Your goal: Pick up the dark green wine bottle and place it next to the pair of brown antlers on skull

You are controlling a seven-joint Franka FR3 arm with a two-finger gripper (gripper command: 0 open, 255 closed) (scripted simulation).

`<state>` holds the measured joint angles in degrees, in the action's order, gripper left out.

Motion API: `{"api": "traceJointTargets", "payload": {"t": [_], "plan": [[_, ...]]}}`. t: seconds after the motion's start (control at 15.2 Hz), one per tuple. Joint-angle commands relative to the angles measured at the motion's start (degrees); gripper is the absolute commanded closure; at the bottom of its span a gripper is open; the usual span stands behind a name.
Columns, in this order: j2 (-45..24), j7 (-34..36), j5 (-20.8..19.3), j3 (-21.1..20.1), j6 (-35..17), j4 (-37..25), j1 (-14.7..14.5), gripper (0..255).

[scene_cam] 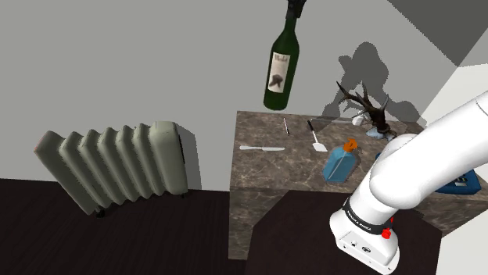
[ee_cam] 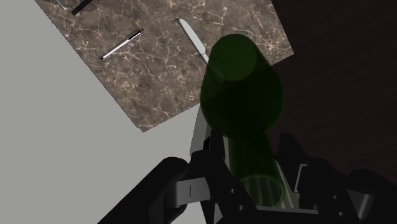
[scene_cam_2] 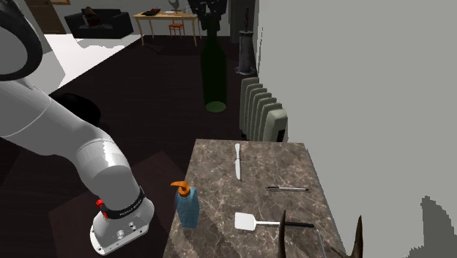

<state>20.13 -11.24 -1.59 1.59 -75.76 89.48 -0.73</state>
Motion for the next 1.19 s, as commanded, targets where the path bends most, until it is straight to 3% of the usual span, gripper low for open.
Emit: {"api": "traceJointTargets", "payload": {"t": [0.0,0.86,1.12], "plan": [[-1.29,-0.17,0.00,0.09,1.75,-3.06,0.03,255],[-11.98,-0.68,0.20,0.27,15.21,-27.20,0.07,255],[-6.06,-5.78,-0.26,3.40,14.76,-20.94,1.88,255]]}}
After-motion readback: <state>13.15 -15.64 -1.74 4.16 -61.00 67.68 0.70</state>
